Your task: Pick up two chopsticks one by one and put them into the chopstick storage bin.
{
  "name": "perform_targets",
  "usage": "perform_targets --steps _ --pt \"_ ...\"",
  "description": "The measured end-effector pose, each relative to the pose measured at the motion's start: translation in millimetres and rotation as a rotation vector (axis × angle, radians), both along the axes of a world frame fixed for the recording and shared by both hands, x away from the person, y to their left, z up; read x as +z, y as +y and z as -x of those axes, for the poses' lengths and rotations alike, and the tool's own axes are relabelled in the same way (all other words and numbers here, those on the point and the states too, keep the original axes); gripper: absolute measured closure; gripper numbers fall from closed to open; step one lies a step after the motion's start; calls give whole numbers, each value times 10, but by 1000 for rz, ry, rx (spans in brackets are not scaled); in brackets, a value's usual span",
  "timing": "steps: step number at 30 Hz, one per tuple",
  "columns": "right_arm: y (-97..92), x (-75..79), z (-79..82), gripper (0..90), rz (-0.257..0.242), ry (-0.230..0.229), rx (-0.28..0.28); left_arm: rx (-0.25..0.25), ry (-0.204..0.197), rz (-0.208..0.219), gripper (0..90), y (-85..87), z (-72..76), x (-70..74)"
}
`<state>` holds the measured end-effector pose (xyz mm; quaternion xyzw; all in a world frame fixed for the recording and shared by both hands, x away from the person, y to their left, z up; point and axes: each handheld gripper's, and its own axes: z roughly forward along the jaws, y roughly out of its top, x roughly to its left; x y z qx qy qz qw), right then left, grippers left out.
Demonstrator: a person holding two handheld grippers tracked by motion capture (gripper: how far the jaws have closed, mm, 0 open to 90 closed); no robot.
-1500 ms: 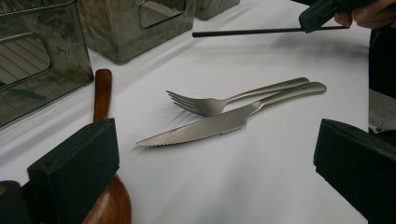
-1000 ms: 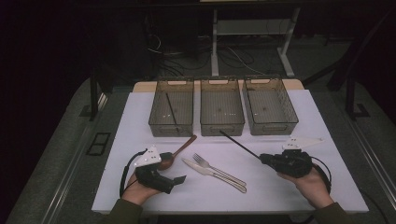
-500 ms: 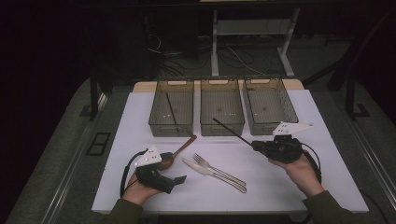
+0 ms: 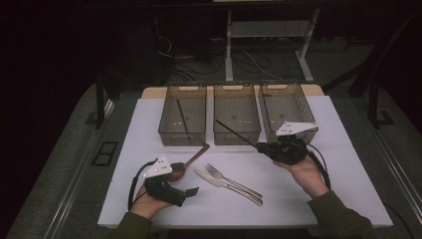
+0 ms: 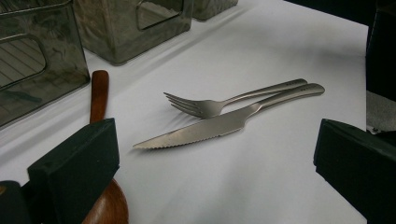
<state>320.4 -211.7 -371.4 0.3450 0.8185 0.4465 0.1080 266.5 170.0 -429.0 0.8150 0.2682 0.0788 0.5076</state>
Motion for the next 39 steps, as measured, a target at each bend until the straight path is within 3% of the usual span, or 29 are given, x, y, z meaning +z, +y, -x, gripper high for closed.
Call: perform_targets --steps 21,29,39 --pt "496 213 -467 851 7 -18 -10 -2 5 12 0 -2 3 4" --pt "770 265 -679 851 25 -21 -16 -3 7 24 0 0 2 5" --pt "1108 259 -967 851 42 5 -33 -8 4 27 0 9 -10 7"
